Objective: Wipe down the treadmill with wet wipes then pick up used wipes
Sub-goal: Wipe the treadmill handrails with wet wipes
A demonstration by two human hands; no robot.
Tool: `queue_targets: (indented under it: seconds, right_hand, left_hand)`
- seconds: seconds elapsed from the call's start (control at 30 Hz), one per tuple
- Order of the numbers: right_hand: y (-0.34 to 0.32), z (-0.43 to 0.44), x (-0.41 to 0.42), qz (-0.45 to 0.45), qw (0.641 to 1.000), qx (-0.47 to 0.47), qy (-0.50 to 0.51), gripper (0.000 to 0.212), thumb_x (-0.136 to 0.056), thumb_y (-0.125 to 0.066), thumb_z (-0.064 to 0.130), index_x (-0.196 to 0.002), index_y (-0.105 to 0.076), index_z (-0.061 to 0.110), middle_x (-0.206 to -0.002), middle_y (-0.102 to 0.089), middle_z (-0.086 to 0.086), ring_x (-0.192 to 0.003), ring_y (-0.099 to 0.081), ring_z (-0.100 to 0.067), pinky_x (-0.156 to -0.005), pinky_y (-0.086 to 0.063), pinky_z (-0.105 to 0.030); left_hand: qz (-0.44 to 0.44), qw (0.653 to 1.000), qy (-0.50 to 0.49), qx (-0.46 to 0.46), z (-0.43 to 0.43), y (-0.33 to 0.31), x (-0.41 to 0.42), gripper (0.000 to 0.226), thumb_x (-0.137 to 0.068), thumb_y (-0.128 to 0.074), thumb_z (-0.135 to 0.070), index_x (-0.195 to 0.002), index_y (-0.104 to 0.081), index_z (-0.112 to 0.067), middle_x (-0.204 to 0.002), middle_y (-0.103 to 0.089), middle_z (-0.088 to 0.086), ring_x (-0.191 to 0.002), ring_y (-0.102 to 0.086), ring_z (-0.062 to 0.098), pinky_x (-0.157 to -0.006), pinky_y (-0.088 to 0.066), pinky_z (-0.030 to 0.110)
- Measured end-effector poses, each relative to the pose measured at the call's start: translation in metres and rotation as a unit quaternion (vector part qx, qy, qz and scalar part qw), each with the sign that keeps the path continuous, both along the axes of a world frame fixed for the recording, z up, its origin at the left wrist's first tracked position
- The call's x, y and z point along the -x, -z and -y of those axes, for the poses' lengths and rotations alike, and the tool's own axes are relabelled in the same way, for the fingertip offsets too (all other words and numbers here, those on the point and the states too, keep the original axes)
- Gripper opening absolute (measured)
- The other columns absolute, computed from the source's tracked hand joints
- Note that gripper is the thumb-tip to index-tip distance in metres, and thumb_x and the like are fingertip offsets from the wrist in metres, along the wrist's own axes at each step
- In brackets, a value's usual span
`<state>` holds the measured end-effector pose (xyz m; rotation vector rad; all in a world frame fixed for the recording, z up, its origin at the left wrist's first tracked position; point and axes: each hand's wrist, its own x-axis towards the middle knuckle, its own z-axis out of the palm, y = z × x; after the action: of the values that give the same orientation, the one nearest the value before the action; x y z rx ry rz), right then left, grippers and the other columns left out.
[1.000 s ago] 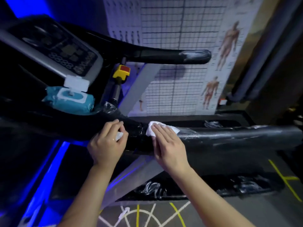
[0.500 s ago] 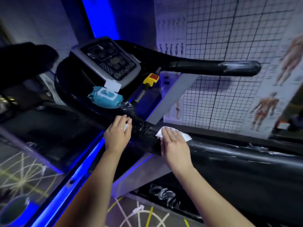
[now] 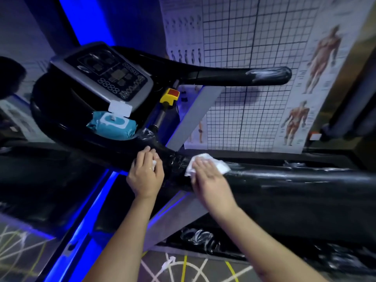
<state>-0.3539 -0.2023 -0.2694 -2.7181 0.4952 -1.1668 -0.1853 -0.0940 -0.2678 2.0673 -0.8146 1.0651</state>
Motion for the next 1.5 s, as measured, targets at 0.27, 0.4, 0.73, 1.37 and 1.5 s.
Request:
queue_targets:
  seconds: [0.27, 0.4, 0.73, 1.37, 1.5]
  right_hand:
    - [0.015, -0.002, 0.000, -0.002, 0.996, 0.089, 0.028, 0.036, -0.091, -0.058, -0.005, -0.125, -0.066, -0.004, -0.134, -0.064, -0.018, -0.120, -0.064, -0.033, -0.112, -0.041, -0.043]
    - [0.018, 0.037, 0.073, -0.062, 0.993, 0.085, 0.051, 0.044, -0.093, -0.043, 0.001, -0.133, -0.060, -0.005, -0.142, -0.057, -0.019, -0.130, -0.057, -0.034, -0.120, -0.030, -0.041]
    - [0.022, 0.117, 0.212, -0.101, 0.984, 0.046, 0.142, 0.048, -0.093, -0.037, 0.003, -0.134, -0.058, -0.007, -0.142, -0.056, -0.023, -0.132, -0.054, -0.037, -0.117, -0.032, -0.046]
    - [0.003, 0.212, 0.308, -0.081, 0.947, -0.076, 0.301, 0.034, -0.087, -0.042, 0.000, -0.105, -0.065, 0.018, -0.099, -0.064, -0.004, -0.100, -0.061, -0.029, -0.113, -0.034, -0.047]
    - [-0.012, 0.165, 0.293, 0.000, 0.953, -0.161, 0.255, 0.029, -0.090, -0.040, 0.017, -0.098, -0.065, 0.030, -0.103, -0.067, 0.011, -0.099, -0.059, -0.014, -0.089, -0.049, -0.033]
  left_hand:
    - [0.036, 0.999, 0.025, 0.015, -0.003, 0.005, -0.009, 0.021, -0.104, -0.057, -0.019, -0.100, -0.077, -0.012, -0.115, -0.074, 0.003, -0.089, -0.074, 0.028, -0.069, -0.057, 0.038]
    - [0.005, 1.000, 0.004, 0.006, -0.003, -0.005, -0.003, 0.016, -0.099, -0.058, -0.019, -0.095, -0.072, -0.012, -0.105, -0.073, 0.004, -0.079, -0.072, 0.033, -0.053, -0.052, 0.039]
    - [-0.071, 0.995, 0.074, 0.016, -0.006, -0.048, 0.050, 0.016, -0.088, -0.058, -0.021, -0.084, -0.071, -0.012, -0.092, -0.065, 0.012, -0.064, -0.063, 0.042, -0.046, -0.046, 0.043]
    - [-0.068, 0.956, 0.270, -0.097, 0.094, -0.050, 0.219, 0.027, -0.090, -0.049, -0.032, -0.071, -0.061, -0.016, -0.066, -0.063, 0.003, -0.052, -0.059, 0.042, -0.045, -0.048, 0.037]
    - [-0.146, 0.945, 0.278, -0.093, 0.087, -0.042, 0.220, 0.031, -0.090, -0.049, -0.039, -0.074, -0.064, -0.017, -0.068, -0.067, 0.004, -0.060, -0.064, 0.040, -0.051, -0.052, 0.040]
